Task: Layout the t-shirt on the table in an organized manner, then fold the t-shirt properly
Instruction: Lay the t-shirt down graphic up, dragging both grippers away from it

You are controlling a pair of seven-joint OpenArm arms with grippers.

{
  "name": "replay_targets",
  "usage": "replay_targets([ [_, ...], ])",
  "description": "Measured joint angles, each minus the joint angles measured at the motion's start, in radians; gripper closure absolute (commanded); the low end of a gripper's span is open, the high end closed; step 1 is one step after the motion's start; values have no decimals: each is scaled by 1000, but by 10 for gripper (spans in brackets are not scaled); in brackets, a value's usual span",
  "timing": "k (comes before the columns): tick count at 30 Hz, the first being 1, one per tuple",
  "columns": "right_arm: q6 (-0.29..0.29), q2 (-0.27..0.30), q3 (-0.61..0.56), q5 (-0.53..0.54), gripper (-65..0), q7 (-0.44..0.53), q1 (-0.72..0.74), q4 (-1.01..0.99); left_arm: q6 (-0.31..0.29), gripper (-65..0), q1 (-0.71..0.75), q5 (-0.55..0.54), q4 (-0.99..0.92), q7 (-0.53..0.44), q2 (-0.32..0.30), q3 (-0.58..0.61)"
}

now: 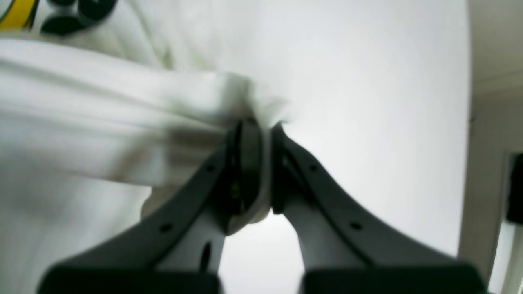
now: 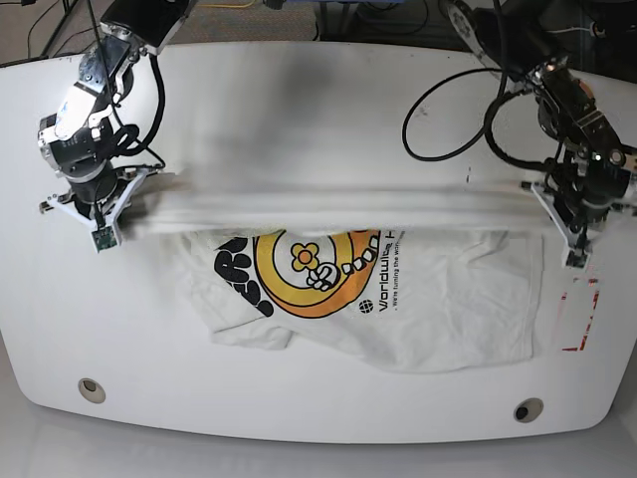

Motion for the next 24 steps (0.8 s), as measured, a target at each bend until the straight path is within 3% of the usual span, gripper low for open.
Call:
replay_targets([
  [10, -7, -37, 2, -11, 0, 23, -160, -1, 0, 0, 291, 10, -1, -52, 1, 1],
  [18, -7, -40, 0, -7, 0, 27, -236, -3, -2, 0, 403, -6, -7, -60, -38, -4],
  [24, -3, -46, -2, -3, 0, 28, -269, -4, -2, 0, 401, -3, -8, -63, -52, -15],
])
